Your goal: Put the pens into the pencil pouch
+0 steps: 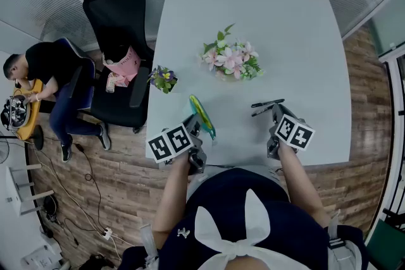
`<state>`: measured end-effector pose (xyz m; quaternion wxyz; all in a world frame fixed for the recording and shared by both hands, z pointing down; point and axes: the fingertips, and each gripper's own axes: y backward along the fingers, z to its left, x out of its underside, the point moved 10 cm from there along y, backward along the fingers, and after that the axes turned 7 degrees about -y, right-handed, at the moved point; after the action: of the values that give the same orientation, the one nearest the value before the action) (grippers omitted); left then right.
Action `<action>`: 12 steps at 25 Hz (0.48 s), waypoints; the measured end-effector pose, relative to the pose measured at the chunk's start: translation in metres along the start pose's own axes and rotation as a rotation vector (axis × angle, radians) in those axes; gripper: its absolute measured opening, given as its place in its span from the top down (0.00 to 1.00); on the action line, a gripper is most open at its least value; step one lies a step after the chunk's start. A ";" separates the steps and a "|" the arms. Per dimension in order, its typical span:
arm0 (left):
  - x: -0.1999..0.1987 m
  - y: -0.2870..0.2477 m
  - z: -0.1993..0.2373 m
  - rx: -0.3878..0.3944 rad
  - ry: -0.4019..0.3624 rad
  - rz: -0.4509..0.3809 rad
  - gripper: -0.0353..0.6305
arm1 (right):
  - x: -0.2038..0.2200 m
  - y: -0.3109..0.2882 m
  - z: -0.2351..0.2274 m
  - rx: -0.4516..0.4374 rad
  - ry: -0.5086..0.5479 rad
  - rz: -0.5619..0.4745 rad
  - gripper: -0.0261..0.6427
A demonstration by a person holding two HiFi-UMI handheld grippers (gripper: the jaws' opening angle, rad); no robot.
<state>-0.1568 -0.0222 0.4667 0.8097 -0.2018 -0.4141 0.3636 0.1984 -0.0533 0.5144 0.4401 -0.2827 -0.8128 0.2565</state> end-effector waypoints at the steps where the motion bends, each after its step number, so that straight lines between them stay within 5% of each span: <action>1: 0.000 0.000 0.000 0.001 0.004 0.000 0.87 | -0.001 0.002 0.002 -0.004 0.012 -0.008 0.88; 12: 0.003 0.005 0.001 0.011 0.026 -0.003 0.87 | -0.012 0.027 0.022 -0.076 0.108 -0.076 0.89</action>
<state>-0.1587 -0.0164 0.4662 0.8168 -0.2013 -0.4017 0.3619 0.1912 -0.0461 0.4797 0.4818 -0.2818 -0.8070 0.1930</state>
